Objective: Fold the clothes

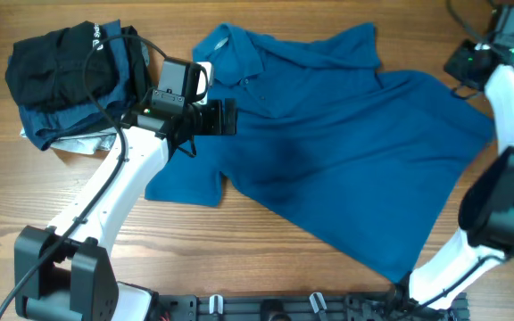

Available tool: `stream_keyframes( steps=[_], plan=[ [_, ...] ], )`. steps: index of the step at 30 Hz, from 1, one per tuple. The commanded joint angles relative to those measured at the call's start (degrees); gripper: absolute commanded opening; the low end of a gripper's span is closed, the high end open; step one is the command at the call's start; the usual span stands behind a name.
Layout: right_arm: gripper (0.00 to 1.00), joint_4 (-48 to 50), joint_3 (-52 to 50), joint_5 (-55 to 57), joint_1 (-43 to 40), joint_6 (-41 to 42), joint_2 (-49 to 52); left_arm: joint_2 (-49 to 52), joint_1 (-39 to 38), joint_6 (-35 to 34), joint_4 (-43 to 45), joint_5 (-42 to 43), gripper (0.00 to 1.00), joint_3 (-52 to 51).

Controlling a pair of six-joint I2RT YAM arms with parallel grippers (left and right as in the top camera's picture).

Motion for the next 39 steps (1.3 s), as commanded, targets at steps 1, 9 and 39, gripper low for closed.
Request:
stream_keyframes(
  steps=[1,9,39],
  plan=[
    [0.04,-4.72,-0.31,1.22,-4.15,3.28,3.39,0.46,0.0,0.11,0.11,0.68,1.0,-0.42],
    [0.04,-9.35,-0.31,-2.91,-9.18,2.93,14.23,0.46,0.0,0.09,0.09,0.68,1.0,-0.42],
    [0.56,-4.92,21.7,-4.13,-9.35,-5.01,7.39,0.46,0.0,0.09,0.61,0.7,1.0,-0.42]
  ],
)
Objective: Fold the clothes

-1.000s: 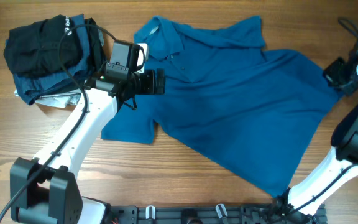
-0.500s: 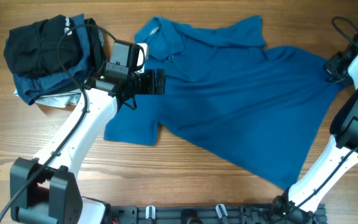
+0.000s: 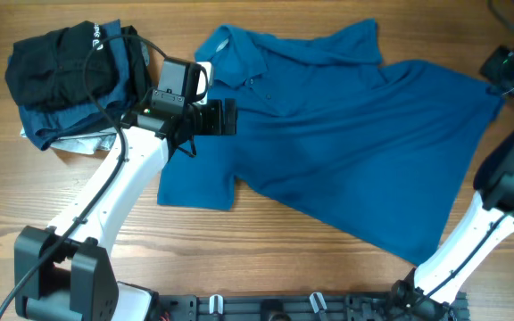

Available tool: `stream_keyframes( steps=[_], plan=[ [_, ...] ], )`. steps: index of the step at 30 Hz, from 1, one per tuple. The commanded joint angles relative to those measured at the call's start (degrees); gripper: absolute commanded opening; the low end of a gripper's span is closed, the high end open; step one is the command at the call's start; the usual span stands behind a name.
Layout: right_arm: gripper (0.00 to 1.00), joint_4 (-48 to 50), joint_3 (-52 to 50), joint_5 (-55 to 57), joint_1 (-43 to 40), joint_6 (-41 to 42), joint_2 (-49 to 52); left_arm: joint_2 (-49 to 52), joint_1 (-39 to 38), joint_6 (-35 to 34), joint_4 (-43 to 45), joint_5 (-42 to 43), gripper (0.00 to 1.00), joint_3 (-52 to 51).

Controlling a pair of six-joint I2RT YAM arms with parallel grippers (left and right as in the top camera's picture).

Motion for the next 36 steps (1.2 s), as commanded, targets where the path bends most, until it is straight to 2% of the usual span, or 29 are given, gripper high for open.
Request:
stream_keyframes(
  steps=[1,2,3,4,6,7,11,16,25,30,31,36],
  plan=[
    [0.57,-7.65,2.67,-1.99,-0.09,4.5,-12.22,0.46,0.0,0.09,1.55,0.68,1.0,-0.42],
    [0.56,-12.15,2.69,-4.26,-0.09,5.25,-14.6,0.46,0.0,0.11,1.7,0.68,1.0,-0.42],
    [0.51,-16.76,2.67,-7.76,-0.07,5.33,-16.7,0.46,0.0,0.11,1.57,0.66,1.0,-0.42],
    [0.41,-19.41,2.67,-10.01,-0.07,5.31,-17.77,0.46,0.0,0.11,1.6,0.66,1.0,-0.42],
    [0.13,-28.96,2.67,-16.35,0.09,5.27,-20.28,0.46,0.0,0.11,1.62,0.66,1.0,-0.42],
    [0.05,-33.31,2.64,-16.83,0.35,5.25,-20.72,0.46,0.0,0.11,1.7,0.66,1.0,-0.42],
    [0.05,-45.38,-0.76,-15.52,0.9,4.83,-20.81,0.46,0.0,0.09,1.84,0.04,1.0,-0.42],
    [0.04,-46.84,-12.07,-10.91,0.02,7.43,-23.61,0.46,0.0,0.09,1.86,-3.87,1.0,-0.42],
    [0.06,-27.87,-48.02,-10.93,-3.04,15.28,-41.2,0.46,1.75,0.04,1.86,-3.87,1.0,-0.42],
    [0.07,-24.59,-56.22,-8.61,-3.78,14.99,-43.87,0.46,1.77,0.04,1.86,-3.87,1.0,-0.42],
    [0.04,-23.54,-57.81,-8.63,-3.76,14.99,-43.85,0.46,1.77,0.07,1.86,-3.87,1.0,-0.42],
    [0.04,-11.32,-68.74,-8.35,-3.78,17.09,-43.82,0.46,1.77,0.09,1.62,-3.87,1.0,-0.42]
  ],
)
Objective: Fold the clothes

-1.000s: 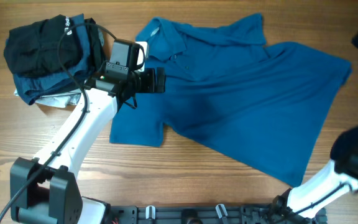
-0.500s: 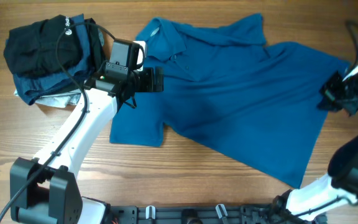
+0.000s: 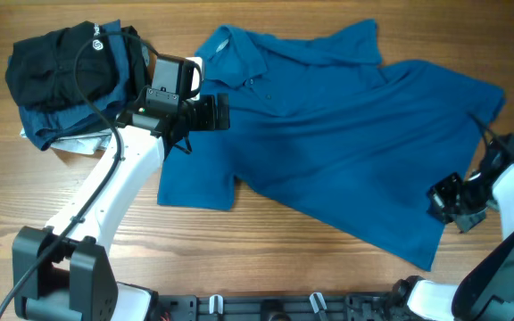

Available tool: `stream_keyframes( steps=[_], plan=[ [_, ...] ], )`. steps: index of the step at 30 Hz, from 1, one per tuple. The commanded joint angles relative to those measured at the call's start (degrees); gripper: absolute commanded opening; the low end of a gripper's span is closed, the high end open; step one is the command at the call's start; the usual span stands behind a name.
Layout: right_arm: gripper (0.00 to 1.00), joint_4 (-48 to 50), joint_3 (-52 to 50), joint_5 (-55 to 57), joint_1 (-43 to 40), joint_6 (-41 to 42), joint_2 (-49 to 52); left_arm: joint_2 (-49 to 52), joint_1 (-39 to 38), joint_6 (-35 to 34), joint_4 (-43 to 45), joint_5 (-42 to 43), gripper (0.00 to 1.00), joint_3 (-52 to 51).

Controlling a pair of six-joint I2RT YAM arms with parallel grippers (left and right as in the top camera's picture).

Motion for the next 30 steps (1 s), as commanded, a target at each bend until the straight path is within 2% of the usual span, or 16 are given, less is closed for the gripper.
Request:
stream_keyframes(
  steps=[1,5,11,16,23,27,30],
  plan=[
    [0.04,6.45,-6.45,1.84,-0.15,3.43,-0.63,0.44,0.24,0.09,0.0,-0.5,1.0,-0.37],
    [0.04,10.62,-10.14,7.56,-0.15,7.37,-0.28,0.44,0.24,0.09,0.0,-0.52,1.0,-0.37],
    [0.05,14.01,-12.17,16.81,-0.66,8.96,4.42,0.44,0.24,0.09,0.0,-0.52,1.0,-0.37],
    [0.04,14.78,-12.09,18.53,-8.02,11.93,6.78,0.44,0.24,0.09,0.0,-0.52,1.0,-0.37],
    [0.04,14.12,-7.85,12.35,-24.15,7.26,6.78,0.44,0.24,0.09,0.0,-0.52,1.0,-0.37],
    [0.04,13.64,-5.77,10.05,-25.35,5.92,6.78,0.44,0.24,0.09,0.0,-0.48,1.0,-0.37],
    [0.04,9.33,-0.76,6.93,-25.35,5.77,6.54,0.44,0.24,0.07,0.33,0.17,1.0,-0.37]
  ],
)
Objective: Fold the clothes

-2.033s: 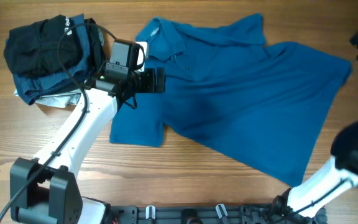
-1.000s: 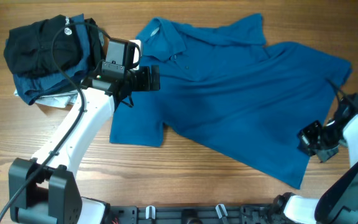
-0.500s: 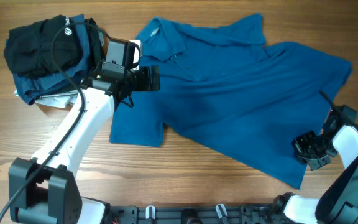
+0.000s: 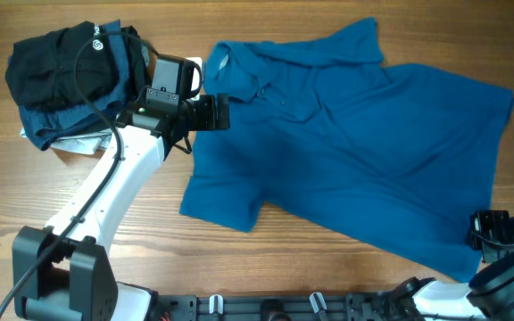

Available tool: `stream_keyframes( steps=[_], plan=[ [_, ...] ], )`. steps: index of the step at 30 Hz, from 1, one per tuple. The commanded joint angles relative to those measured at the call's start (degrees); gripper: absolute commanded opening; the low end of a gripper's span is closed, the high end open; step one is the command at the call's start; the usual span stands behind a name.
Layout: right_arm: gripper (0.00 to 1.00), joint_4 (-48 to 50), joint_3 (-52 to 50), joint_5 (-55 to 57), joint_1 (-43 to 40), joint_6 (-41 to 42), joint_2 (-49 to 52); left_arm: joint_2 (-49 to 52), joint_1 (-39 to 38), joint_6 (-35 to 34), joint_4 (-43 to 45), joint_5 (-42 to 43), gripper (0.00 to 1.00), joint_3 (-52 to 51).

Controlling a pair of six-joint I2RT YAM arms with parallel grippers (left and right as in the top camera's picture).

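A blue polo shirt [image 4: 355, 143] lies spread face up on the wooden table [image 4: 266, 259], collar [image 4: 224, 61] to the upper left and hem to the right. My left gripper [image 4: 219, 112] rests at the shirt's left edge, just below the collar; the overhead view does not show how its fingers stand. At the table's lower right, my right gripper [image 4: 484, 232] sits right beside the shirt's lower hem corner [image 4: 458, 259]. Whether it holds cloth is not clear.
A pile of dark folded clothes [image 4: 65, 76] sits at the upper left, with a bit of white cloth [image 4: 87, 144] sticking out below it. The left arm [image 4: 114, 192] crosses the table's left side.
The whole shirt has shifted to the right and slightly toward the front; its left sleeve now lies farther right. My right gripper moved down and right to the hem corner. The left gripper stayed put.
My right gripper was first at the far upper right, by the shirt's hem, then almost out of view there. Later it was down at the lower right hem. The shirt's right side flattened out, and by now the whole shirt sits farther right.
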Motion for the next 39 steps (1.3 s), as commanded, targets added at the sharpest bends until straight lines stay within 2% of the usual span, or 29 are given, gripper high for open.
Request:
stream_keyframes(
  steps=[1,4,6,9,10,11,13,15,16,17,18,22,26,29,33,39],
  plan=[
    [0.04,-4.35,5.64,0.9,-0.7,-1.25,1.53,0.44,0.24,0.09,1.03,1.05,1.0,-0.37],
    [0.04,-8.63,12.98,-6.14,-0.07,-3.1,0.66,0.42,0.2,0.09,3.48,6.1,0.98,-0.35],
    [0.05,-10.12,17.55,-10.84,0.76,-6.69,-0.13,0.42,0.2,0.09,3.32,8.5,0.5,-0.35],
    [0.13,-12.63,23.93,-13.03,2.8,-9.88,-0.81,0.44,0.24,0.07,-0.44,8.41,0.18,-0.37],
    [0.16,-12.72,25.88,-14.23,4.02,-10.27,-0.81,0.52,0.24,0.04,-3.08,8.41,0.1,-0.37],
    [0.2,-12.09,26.64,-15.13,5.38,-10.25,-0.81,0.9,0.24,-0.85,-4.5,8.41,0.06,-0.92],
    [0.24,-10.91,26.62,-15.37,7.13,-10.14,-0.79,1.75,0.24,-3.3,-4.42,8.44,0.05,-2.58],
    [0.37,-9.75,26.62,-15.72,9.75,-9.99,-0.79,3.76,0.2,-6.69,-4.68,8.74,0.04,-4.52],
    [0.49,-9.42,26.62,-16.31,10.54,-9.99,-0.79,4.63,0.2,-7.72,-4.7,9.25,0.04,-5.18],
    [0.66,-8.59,26.6,-16.85,11.78,-9.97,-0.79,5.75,0.2,-8.44,-4.42,10.38,0.04,-5.95],
    [0.99,-7.56,26.58,-16.83,13.05,-9.97,-0.79,6.88,0.2,-8.96,-4.44,10.97,0.04,-6.38],
    [0.99,-5.22,26.56,-16.76,16.04,-10.01,-0.79,11.26,0.2,-8.96,-7.3,14.29,0.04,-6.49],
    [0.99,-4.59,26.58,-16.61,16.09,-10.01,-0.79,14.53,0.2,-8.94,-10.29,14.21,0.04,-6.67],
    [0.99,-4.59,26.58,-16.59,16.09,-10.01,-0.79,16.35,0.22,-9.81,-12.33,12.28,0.04,-7.58],
    [0.99,-4.59,26.58,-16.59,16.09,-10.01,-0.79,17.35,0.2,-14.95,-12.83,8.04,0.04,-11.45],
    [1.0,-4.59,26.56,-16.59,16.09,-10.01,-0.79,17.35,0.22,-16.59,-16.39,5.14,0.04,-15.04]
  ],
)
